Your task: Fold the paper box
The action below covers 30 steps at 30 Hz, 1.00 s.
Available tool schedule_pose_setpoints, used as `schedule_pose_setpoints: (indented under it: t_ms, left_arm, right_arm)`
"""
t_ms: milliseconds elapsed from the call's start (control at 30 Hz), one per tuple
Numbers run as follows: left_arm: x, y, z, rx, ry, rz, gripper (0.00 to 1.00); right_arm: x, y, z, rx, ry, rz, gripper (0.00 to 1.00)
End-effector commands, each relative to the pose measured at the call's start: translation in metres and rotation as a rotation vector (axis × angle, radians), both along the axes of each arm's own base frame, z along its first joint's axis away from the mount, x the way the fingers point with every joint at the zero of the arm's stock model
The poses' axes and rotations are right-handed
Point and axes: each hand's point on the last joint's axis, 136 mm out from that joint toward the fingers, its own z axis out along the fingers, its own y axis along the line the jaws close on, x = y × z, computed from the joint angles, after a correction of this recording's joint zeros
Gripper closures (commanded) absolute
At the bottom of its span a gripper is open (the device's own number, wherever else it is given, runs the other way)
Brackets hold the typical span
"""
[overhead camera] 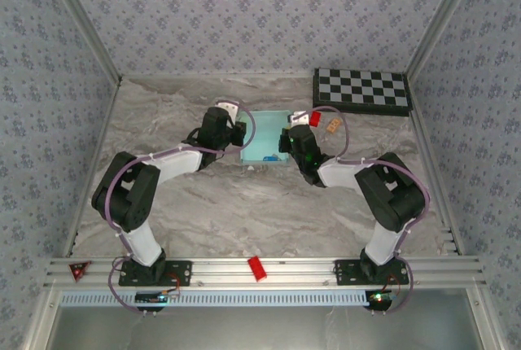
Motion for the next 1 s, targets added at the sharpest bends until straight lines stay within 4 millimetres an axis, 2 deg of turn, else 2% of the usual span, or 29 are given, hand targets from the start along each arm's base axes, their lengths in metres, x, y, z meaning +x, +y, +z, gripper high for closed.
schedule_pose_setpoints:
  t_ms: [0, 233, 433, 700, 967]
  left_arm:
    - [0.014, 0.000, 0.015, -0.050, -0.044, 0.048, 0.85]
    - [0.016, 0.000, 0.013, -0.073, -0.032, 0.093, 0.84]
    - [0.015, 0.007, 0.002, -0.068, -0.004, 0.152, 0.83]
    - [0.014, 0.012, -0.002, -0.065, 0.013, 0.209, 0.83]
    - [0.013, 0.011, -0.005, -0.047, 0.027, 0.227, 0.94]
  right_arm:
    - [0.011, -0.006, 0.013, 0.044, -0.047, -0.083, 0.92]
    - [0.012, -0.005, 0.013, 0.042, -0.061, -0.121, 0.92]
    - [0.011, -0.010, 0.012, 0.032, -0.070, -0.159, 0.92]
    - [0.007, -0.012, 0.016, 0.022, -0.087, -0.201, 0.94]
    - [0.004, -0.011, 0.016, 0.020, -0.091, -0.224, 0.95]
